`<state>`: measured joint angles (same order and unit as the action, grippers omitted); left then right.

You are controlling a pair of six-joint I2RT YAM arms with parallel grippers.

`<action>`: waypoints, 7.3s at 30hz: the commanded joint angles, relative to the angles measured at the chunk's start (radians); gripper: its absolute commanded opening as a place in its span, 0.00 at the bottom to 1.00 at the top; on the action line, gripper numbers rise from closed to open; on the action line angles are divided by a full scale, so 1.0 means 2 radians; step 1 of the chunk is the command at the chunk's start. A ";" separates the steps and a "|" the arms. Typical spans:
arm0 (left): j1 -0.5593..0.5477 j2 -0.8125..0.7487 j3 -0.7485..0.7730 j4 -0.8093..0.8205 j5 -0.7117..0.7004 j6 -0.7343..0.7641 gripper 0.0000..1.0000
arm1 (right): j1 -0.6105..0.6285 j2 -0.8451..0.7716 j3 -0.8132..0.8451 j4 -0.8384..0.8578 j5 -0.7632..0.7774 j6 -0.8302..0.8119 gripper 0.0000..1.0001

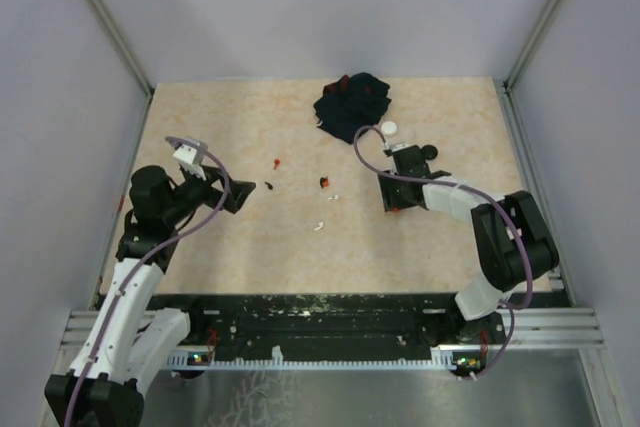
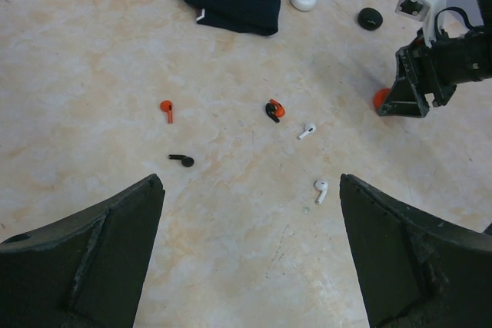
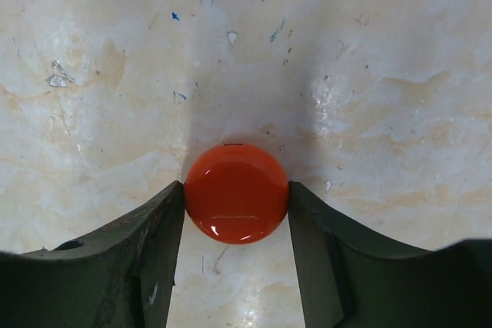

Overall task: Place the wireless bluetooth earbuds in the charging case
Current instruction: Pick up the charging case at the center of the board.

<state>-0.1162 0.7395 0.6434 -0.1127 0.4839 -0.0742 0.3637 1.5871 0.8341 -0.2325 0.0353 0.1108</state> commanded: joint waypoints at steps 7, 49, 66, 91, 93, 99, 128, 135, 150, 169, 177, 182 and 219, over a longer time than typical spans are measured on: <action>-0.001 0.059 0.042 -0.002 0.101 -0.049 1.00 | 0.057 -0.044 0.031 -0.017 0.010 -0.033 0.44; -0.161 0.243 0.072 0.070 0.276 -0.170 0.76 | 0.274 -0.171 0.121 -0.061 -0.212 -0.335 0.47; -0.200 0.273 0.088 0.061 0.290 -0.150 0.43 | 0.303 -0.141 0.148 -0.090 -0.191 -0.387 0.47; -0.200 0.171 0.073 0.047 0.143 -0.066 0.00 | 0.266 -0.271 0.074 0.032 -0.200 -0.208 0.90; -0.199 0.147 0.058 0.069 0.111 -0.074 0.00 | 0.256 -0.284 0.053 0.074 -0.201 -0.156 0.91; -0.199 0.080 0.006 0.158 0.049 -0.108 0.00 | 0.241 -0.290 0.014 0.172 -0.232 -0.050 0.93; -0.199 0.048 -0.091 0.457 0.121 -0.203 0.00 | 0.151 -0.174 -0.066 0.619 -0.427 0.311 0.64; -0.199 0.055 -0.090 0.473 0.129 -0.217 0.00 | 0.150 -0.151 -0.061 0.671 -0.445 0.338 0.51; -0.200 0.084 -0.087 0.499 0.149 -0.242 0.01 | 0.152 -0.104 -0.047 0.766 -0.477 0.392 0.34; -0.199 0.066 -0.034 0.288 0.135 -0.161 0.39 | 0.151 -0.161 -0.017 0.527 -0.480 0.215 0.00; -0.198 0.078 0.009 0.172 0.174 -0.081 0.41 | 0.151 -0.181 0.056 0.255 -0.476 0.058 0.00; -0.198 0.077 0.017 0.164 0.213 -0.060 0.40 | 0.151 -0.176 0.071 0.208 -0.495 0.034 0.00; -0.188 0.103 0.017 0.196 0.293 -0.069 0.46 | 0.157 -0.146 0.133 0.034 -0.494 -0.083 0.00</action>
<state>-0.4950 0.9466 0.6430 0.2352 1.0222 -0.2119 0.6716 1.2800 1.0496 -0.1360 -0.9833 -0.0147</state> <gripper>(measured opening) 0.455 0.247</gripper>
